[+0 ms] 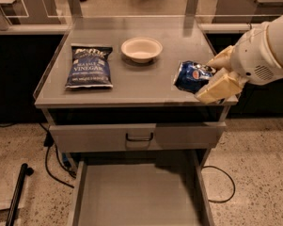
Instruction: Place pepsi can into middle drawer
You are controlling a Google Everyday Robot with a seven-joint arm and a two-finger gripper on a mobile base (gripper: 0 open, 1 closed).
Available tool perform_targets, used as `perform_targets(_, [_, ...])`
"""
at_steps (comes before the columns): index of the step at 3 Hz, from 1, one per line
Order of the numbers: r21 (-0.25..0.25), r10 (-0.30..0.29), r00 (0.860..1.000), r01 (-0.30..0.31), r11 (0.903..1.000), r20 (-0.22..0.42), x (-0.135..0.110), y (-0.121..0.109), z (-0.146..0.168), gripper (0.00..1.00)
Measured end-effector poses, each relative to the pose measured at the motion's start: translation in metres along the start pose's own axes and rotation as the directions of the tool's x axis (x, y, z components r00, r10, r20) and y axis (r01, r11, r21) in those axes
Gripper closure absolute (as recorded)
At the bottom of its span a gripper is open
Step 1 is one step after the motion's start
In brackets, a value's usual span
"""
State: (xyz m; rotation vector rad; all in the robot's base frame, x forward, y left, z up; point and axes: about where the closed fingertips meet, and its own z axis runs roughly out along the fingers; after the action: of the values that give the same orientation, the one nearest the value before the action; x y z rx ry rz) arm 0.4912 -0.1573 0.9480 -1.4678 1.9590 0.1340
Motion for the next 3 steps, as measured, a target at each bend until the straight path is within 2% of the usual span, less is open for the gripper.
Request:
perform_targets(1, [0.0,0.0,1.0,0.0,1.0,0.0,0.0,0.0,0.0,1.0])
perform_targets(2, [-0.036,0.019,1.0,-0.019,0.9992,0.019,0.002,0.007,0.024,1.0])
perform_targets(3, [-0.104,0.054,0.998,-0.049,0.9933,0.037,0.015,0.033,0.064,1.0])
